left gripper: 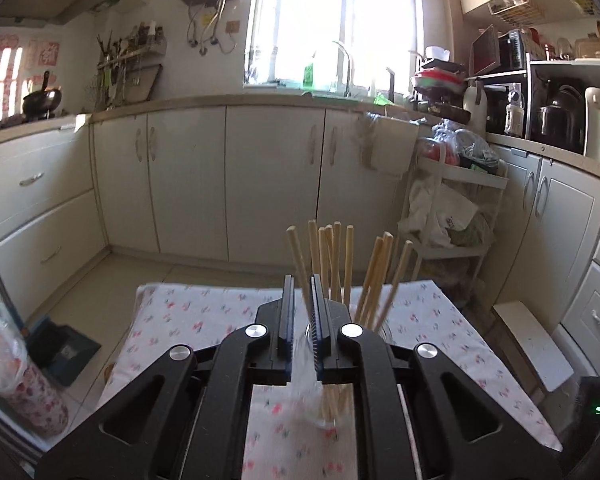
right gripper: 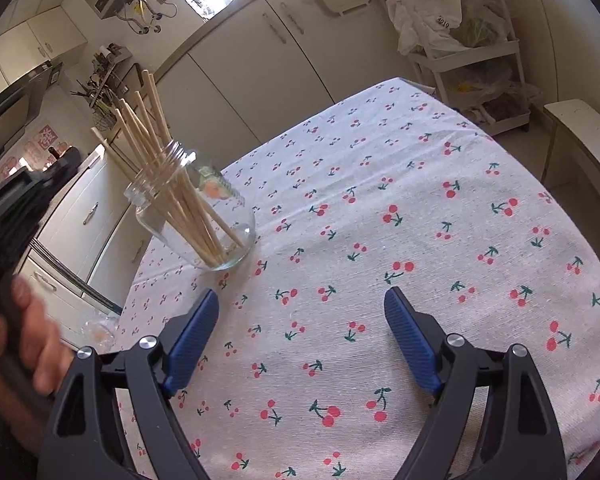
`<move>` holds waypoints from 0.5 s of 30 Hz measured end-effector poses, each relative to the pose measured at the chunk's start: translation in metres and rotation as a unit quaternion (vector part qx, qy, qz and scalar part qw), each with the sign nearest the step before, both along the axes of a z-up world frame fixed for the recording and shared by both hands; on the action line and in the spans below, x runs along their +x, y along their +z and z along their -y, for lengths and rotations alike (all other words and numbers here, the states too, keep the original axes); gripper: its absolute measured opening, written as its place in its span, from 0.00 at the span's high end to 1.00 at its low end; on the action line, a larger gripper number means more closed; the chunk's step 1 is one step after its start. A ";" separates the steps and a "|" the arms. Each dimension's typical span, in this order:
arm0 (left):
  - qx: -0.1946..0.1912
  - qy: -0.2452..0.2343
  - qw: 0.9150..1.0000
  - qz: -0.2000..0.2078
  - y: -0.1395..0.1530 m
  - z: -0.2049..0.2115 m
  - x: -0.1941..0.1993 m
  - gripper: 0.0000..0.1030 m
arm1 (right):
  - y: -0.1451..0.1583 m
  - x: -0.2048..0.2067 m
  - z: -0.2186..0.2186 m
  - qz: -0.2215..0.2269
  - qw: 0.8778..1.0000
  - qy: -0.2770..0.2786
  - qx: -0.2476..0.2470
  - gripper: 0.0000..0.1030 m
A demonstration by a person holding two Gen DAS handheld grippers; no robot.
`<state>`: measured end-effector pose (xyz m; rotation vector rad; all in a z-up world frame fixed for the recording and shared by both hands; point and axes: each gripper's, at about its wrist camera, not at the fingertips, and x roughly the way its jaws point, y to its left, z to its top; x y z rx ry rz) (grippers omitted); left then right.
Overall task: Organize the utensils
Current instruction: 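Open the left gripper to release the stick and pull both tools back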
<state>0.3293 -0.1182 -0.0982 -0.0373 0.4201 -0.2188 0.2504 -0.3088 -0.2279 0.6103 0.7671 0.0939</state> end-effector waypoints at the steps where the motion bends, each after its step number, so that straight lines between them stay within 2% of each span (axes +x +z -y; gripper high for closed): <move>1: -0.002 -0.002 1.000 -0.007 0.002 -0.002 -0.004 0.87 | 0.001 -0.001 0.000 0.000 1.000 -0.001 -0.003 0.21; 3: -0.006 0.000 1.000 -0.012 0.003 -0.010 -0.014 0.83 | 0.001 -0.002 0.000 -0.003 1.000 -0.003 -0.005 0.21; 8: -0.013 0.007 0.999 -0.041 0.004 -0.029 -0.025 0.80 | 0.003 -0.009 0.004 0.004 1.000 -0.015 -0.005 0.21; 10: -0.003 0.016 0.998 -0.055 0.007 -0.032 -0.027 0.73 | 0.009 -0.012 0.002 0.000 0.999 -0.022 -0.024 0.21; 12: 0.008 0.027 0.997 -0.068 0.015 -0.036 -0.036 0.52 | 0.017 -0.019 -0.003 -0.012 0.998 -0.027 -0.051 0.21; 13: 0.015 0.035 0.997 -0.066 0.019 -0.038 -0.042 0.48 | 0.028 -0.027 -0.008 -0.006 0.998 -0.022 -0.061 0.21; 15: 0.025 0.047 0.997 -0.064 0.030 -0.043 -0.060 0.30 | 0.052 -0.045 -0.018 0.010 0.996 -0.014 -0.083 0.21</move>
